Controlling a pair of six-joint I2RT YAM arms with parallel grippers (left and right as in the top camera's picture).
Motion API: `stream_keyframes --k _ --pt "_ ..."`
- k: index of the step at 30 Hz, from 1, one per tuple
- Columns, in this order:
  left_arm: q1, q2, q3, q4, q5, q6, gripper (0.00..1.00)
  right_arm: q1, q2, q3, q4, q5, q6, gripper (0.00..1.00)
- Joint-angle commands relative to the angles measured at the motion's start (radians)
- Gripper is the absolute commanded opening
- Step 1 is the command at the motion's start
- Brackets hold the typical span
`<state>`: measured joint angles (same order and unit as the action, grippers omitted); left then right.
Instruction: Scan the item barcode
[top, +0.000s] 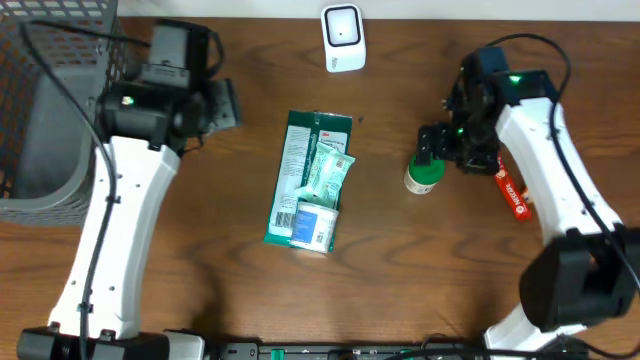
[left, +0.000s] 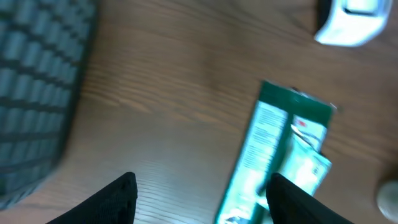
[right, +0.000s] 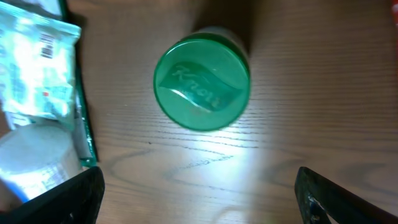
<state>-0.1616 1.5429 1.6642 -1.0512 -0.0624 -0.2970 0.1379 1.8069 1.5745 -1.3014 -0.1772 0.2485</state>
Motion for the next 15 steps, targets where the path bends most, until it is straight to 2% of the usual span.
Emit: stream_keyframes --k 1,7,15 --pt "0.053 0.008 -0.007 -0.006 -0.032 -0.022 0.68 0.019 0.054 -0.002 0.013 0.01 -0.011 0.93" --pt "0.129 0.01 -0.008 -0.005 -0.032 -0.023 0.68 0.041 0.106 -0.002 0.029 0.079 -0.011 0.91" --pt "0.165 0.062 -0.008 0.002 -0.041 -0.022 0.69 0.067 0.11 -0.033 0.151 0.127 -0.029 0.92"
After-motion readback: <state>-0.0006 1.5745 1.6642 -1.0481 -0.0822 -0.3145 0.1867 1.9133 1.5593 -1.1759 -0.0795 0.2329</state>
